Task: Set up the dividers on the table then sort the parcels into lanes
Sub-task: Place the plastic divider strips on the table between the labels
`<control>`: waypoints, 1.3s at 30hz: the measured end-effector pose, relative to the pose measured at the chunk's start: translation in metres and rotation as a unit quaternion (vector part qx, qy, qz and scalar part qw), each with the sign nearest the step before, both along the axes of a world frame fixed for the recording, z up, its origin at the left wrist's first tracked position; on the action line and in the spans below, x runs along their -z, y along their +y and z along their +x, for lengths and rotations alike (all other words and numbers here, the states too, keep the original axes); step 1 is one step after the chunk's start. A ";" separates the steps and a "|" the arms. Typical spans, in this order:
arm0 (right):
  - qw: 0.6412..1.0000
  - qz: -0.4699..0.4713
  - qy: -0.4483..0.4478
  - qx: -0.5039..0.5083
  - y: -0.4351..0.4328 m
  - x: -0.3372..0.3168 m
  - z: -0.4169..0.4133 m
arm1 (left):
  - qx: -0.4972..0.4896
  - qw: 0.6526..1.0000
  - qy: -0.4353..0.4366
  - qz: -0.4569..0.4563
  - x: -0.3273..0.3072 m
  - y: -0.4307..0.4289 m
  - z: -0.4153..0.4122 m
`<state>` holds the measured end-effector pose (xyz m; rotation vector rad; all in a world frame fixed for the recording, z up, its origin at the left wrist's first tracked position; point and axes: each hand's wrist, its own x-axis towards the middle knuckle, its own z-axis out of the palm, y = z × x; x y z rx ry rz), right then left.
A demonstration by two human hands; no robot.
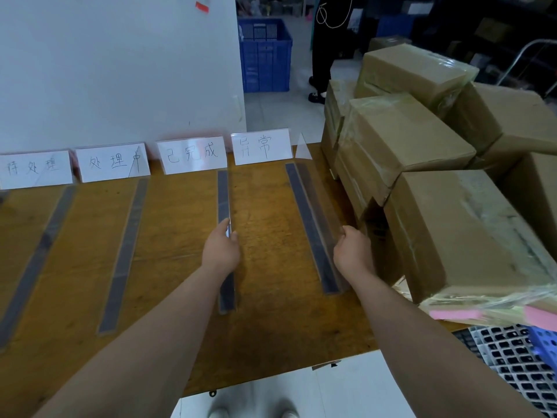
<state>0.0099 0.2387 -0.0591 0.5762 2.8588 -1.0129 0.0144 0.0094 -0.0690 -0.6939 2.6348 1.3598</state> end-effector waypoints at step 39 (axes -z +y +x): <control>0.999 -0.030 0.014 -0.004 0.008 0.015 -0.012 | -0.003 1.000 0.001 0.007 -0.001 -0.002 -0.001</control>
